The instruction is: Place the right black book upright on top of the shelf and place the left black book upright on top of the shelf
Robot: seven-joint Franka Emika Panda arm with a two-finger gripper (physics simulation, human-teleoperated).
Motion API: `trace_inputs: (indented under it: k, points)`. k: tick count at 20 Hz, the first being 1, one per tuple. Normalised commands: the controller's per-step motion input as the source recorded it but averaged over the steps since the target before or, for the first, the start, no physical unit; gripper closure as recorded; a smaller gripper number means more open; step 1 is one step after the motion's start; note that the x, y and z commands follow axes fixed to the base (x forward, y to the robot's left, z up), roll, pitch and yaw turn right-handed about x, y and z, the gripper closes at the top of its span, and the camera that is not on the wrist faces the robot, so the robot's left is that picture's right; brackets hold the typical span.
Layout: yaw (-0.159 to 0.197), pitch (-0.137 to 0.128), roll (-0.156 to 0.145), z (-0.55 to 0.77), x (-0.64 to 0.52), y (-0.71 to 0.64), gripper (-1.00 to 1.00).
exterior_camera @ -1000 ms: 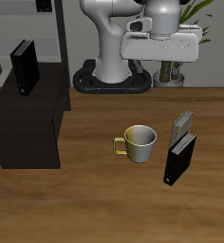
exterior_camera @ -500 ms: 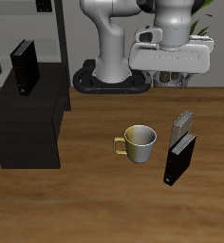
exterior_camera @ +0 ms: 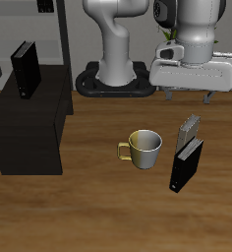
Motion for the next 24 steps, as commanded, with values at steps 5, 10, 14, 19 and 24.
trace_inputs:
  k: [5,10,14,19,24]
  points:
    - [-0.06,-0.012,0.049,-0.15,0.09,0.18,-1.0]
    - [-0.027,0.039,0.075,-0.21,0.15,0.22,-1.0]
    - [-0.007,0.019,0.061,-0.18,0.18,0.12,-1.0]
    - [-0.012,0.0,0.005,-0.13,0.1,0.01,-1.0]
    - [0.0,-0.002,-0.017,-0.22,0.1,-0.04,-1.0]
